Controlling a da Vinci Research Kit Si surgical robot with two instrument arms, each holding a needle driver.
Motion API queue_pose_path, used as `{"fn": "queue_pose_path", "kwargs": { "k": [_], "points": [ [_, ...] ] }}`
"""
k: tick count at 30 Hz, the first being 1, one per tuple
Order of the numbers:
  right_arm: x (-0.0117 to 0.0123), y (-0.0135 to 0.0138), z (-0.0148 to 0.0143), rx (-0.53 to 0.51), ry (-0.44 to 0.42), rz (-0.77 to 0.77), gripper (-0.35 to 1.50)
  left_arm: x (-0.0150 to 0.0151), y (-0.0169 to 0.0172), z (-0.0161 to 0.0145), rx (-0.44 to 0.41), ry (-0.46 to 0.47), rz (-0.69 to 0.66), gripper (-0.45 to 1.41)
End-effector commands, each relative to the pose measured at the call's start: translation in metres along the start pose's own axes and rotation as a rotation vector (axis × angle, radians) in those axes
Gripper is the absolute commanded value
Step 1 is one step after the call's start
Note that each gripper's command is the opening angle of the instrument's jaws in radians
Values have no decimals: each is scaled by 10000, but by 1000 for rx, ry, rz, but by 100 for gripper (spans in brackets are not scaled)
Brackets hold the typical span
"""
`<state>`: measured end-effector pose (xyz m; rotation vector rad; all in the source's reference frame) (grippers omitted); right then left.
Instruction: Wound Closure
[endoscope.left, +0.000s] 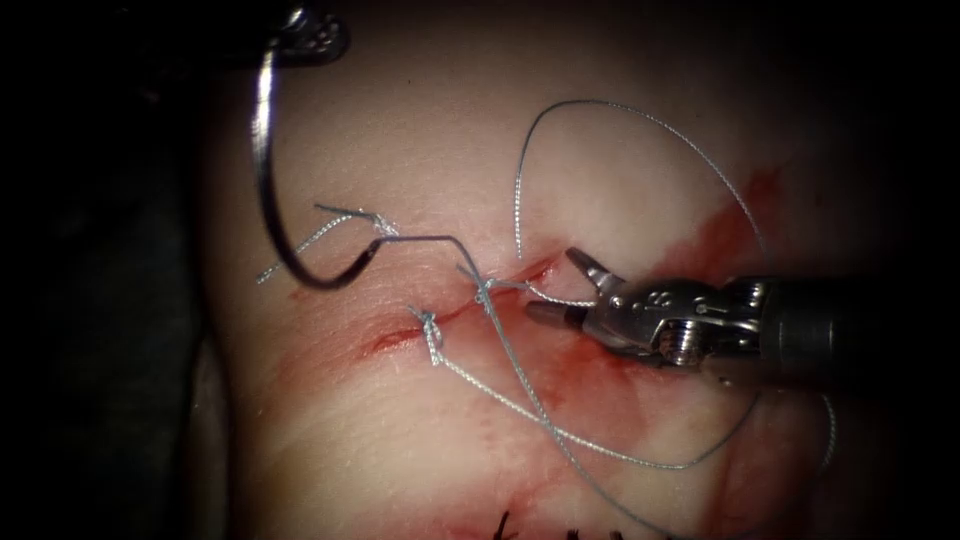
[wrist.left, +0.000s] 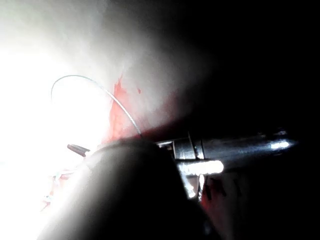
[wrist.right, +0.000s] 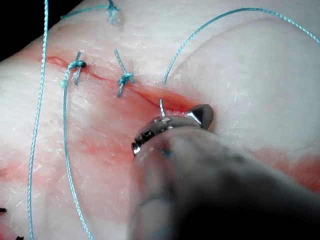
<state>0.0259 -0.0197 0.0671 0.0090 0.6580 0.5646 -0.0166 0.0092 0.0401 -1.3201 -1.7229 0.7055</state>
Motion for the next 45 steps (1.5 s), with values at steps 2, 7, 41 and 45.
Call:
{"fn": "queue_pose_path", "kwargs": {
  "k": [2,7,41,45],
  "points": [
    [8,-6,1,8,-4,-4,-35,3,-6,2,0,-2,-1,-45],
    [21,-4,-20,13,-22,9,-35,3,-6,2,0,-5,-2,-45],
    [-172,200,-253,-271,-500,131,-35,0,-4,8,0,-18,2,-45],
    [-151,200,-251,-272,-434,89,106,-1,-4,9,-1,-19,1,-45]
  ]
}}
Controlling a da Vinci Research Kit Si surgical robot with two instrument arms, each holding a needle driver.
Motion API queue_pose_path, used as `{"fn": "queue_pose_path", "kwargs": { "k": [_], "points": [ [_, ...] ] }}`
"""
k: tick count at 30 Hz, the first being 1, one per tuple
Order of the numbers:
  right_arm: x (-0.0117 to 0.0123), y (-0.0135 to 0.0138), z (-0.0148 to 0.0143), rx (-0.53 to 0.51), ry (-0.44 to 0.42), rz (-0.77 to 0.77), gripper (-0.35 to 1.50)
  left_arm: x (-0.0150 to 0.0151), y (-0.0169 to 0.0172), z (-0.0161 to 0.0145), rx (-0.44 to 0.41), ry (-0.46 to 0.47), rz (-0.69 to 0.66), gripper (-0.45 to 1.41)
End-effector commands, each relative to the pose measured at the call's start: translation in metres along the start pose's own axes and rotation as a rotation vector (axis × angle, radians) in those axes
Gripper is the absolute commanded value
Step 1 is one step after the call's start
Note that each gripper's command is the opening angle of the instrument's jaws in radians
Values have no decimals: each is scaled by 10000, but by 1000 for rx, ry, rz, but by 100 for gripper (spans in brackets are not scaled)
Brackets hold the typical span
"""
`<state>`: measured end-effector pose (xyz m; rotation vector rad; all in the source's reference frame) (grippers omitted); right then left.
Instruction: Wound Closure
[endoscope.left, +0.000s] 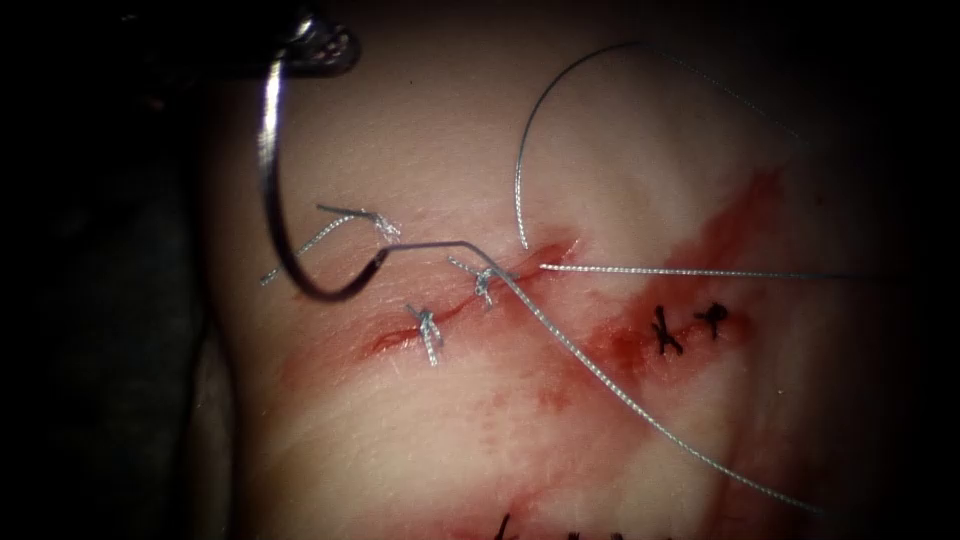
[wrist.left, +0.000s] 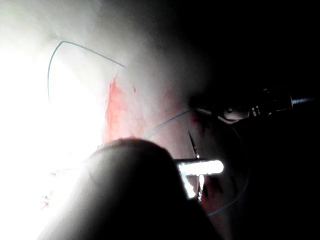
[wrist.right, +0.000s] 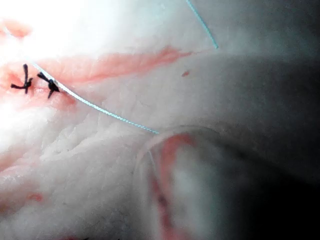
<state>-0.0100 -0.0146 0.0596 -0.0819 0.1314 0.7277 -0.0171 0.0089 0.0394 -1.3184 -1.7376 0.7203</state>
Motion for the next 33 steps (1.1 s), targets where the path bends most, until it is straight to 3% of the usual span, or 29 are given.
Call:
{"fn": "queue_pose_path", "kwargs": {
  "k": [1,3,5,9,12,15,17,26,33],
  "points": [
    [21,-14,-3,-3,62,-19,111,3,-6,2,-1,0,1,-45],
    [48,-34,-20,-27,164,-19,113,3,-7,2,0,-2,0,-45],
    [72,-52,-34,-21,201,-60,113,3,-7,2,-1,0,-1,-45],
    [135,-106,-64,131,316,-68,111,3,-7,3,-1,-1,-1,-45],
    [165,-142,-71,194,378,-64,104,3,-7,3,-1,-1,0,-45],
    [194,-183,-69,292,431,-79,59,3,-8,4,-1,-2,6,-45],
    [223,-229,-53,364,472,-149,36,3,-9,4,-1,-2,6,-45],
    [252,-269,-3,315,518,-264,37,3,-9,5,-1,-3,6,-45],
    [244,-275,41,263,525,-277,41,3,-9,6,-1,-5,5,-45]
  ]
}}
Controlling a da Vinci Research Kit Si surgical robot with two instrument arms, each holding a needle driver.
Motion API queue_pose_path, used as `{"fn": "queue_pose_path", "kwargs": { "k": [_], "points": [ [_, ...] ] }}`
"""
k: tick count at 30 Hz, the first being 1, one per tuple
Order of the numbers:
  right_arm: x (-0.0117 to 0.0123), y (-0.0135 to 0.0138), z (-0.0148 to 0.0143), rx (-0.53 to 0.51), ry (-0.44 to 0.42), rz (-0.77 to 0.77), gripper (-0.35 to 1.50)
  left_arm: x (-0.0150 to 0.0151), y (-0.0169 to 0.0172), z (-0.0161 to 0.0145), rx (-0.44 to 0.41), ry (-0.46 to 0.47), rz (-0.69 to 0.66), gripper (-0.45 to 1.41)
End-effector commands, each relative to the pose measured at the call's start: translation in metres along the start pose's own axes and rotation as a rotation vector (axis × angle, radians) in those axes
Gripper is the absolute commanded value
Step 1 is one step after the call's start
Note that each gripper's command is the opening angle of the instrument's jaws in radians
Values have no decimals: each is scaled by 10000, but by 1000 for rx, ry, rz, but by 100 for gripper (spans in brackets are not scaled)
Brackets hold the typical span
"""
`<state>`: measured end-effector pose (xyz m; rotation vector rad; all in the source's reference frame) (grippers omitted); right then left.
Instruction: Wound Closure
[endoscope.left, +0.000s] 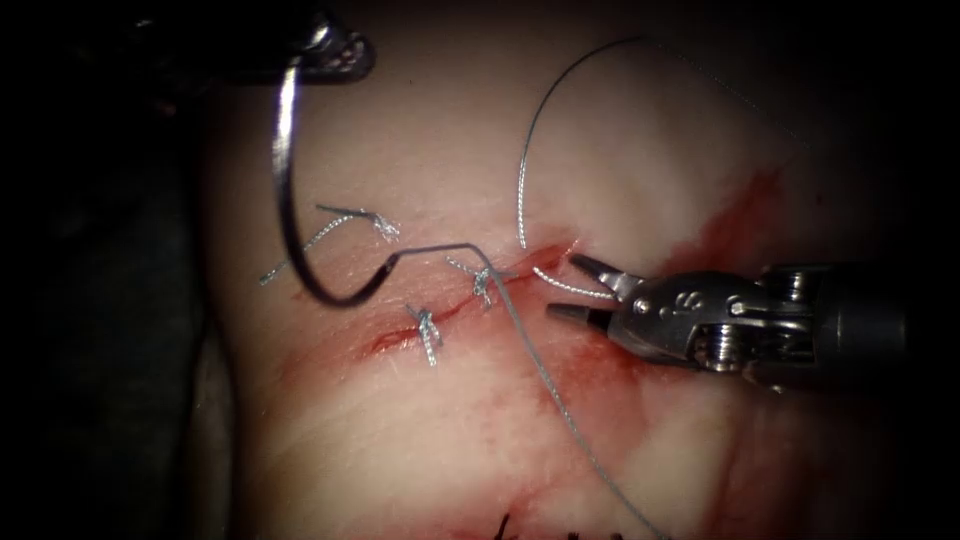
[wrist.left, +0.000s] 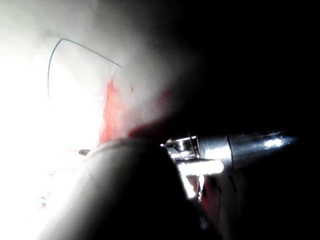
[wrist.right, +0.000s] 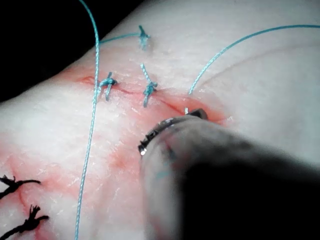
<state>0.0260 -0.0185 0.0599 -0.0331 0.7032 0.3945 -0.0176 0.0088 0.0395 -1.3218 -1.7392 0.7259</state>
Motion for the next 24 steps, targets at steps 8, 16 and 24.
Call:
{"fn": "queue_pose_path", "kwargs": {
  "k": [8,16,24],
  "points": [
    [-15,-4,26,-29,-8,68,-35,3,-6,2,-1,-2,0,-45],
    [-23,27,-24,-85,-66,84,-35,3,-6,2,0,-4,-1,-45],
    [-119,92,-79,-126,-240,104,-35,2,-5,3,-1,-3,-2,-45]
  ]
}}
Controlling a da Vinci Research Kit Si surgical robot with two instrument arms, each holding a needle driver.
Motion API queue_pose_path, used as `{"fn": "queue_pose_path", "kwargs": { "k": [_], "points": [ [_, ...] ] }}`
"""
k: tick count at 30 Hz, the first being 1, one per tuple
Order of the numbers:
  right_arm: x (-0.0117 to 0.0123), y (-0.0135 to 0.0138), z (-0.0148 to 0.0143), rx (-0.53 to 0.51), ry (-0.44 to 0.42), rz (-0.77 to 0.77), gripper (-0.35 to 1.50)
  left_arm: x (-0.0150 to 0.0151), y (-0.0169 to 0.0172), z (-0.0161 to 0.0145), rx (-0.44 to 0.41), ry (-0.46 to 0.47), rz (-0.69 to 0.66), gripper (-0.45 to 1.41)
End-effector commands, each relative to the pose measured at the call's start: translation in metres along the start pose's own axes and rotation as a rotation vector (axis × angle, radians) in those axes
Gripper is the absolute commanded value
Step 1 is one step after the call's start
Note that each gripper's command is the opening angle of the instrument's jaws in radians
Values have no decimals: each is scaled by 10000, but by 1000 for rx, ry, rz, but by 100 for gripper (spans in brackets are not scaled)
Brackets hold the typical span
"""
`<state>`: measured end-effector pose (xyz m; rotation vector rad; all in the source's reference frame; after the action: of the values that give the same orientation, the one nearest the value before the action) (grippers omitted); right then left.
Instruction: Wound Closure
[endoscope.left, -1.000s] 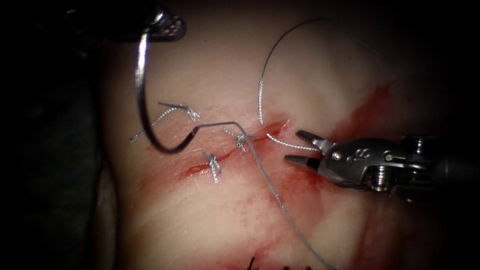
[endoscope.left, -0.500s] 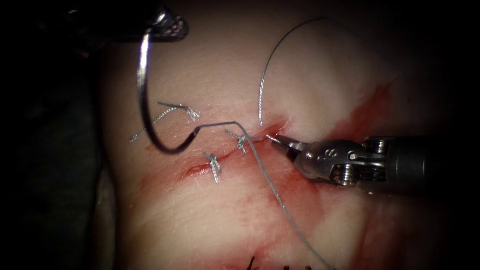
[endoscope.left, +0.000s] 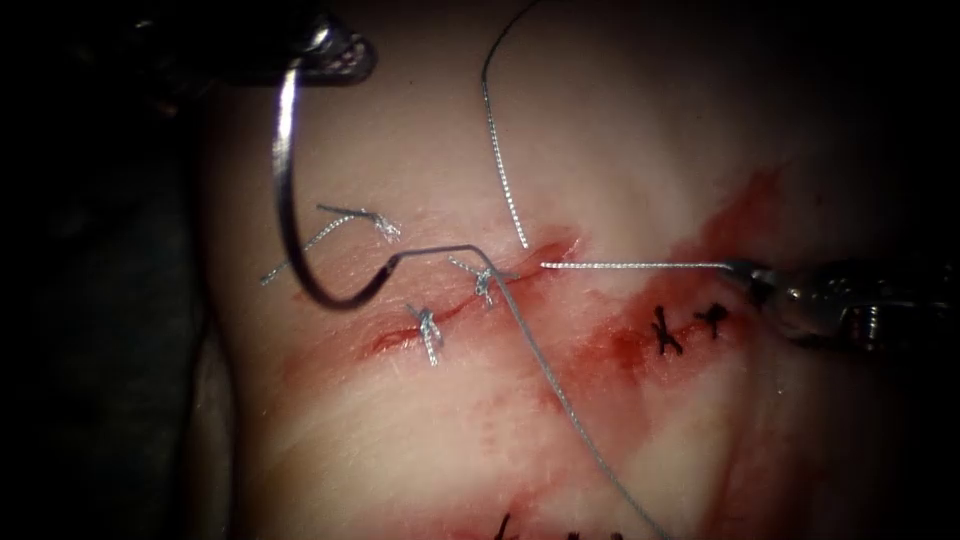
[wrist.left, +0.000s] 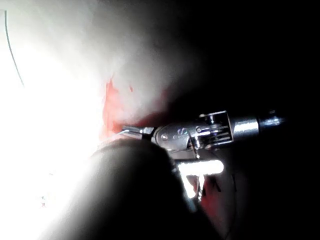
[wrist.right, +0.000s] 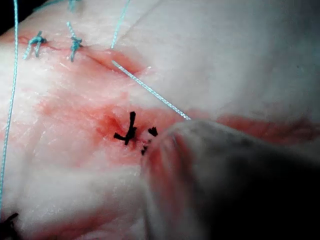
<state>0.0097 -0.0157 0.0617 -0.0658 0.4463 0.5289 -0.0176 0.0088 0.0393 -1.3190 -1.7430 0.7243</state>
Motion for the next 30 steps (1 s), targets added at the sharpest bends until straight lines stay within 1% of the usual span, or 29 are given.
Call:
{"fn": "queue_pose_path", "kwargs": {
  "k": [1,3,6,7,12,18,21,24,30],
  "points": [
    [-8,8,3,-4,-6,17,-35,3,-6,2,0,-1,1,-45],
    [-25,18,-5,0,-46,37,-35,3,-6,2,0,-2,7,-45],
    [-43,25,-12,1,-90,61,-35,3,-6,2,0,-2,6,-45],
    [-56,33,-17,-3,-109,84,-35,3,-6,2,0,-2,6,-45],
    [-85,56,-27,-24,-161,88,-35,3,-5,3,0,-2,6,-45],
    [-104,69,-36,-27,-186,147,-35,3,-5,2,0,-2,6,-45],
    [-115,76,-41,-29,-216,150,-35,3,-5,3,0,-2,5,-45],
    [-126,84,-46,-43,-224,159,-35,2,-5,3,0,-2,5,-45],
    [-133,89,-50,-44,-239,165,-35,3,-5,3,0,-3,5,-45]
  ]
}}
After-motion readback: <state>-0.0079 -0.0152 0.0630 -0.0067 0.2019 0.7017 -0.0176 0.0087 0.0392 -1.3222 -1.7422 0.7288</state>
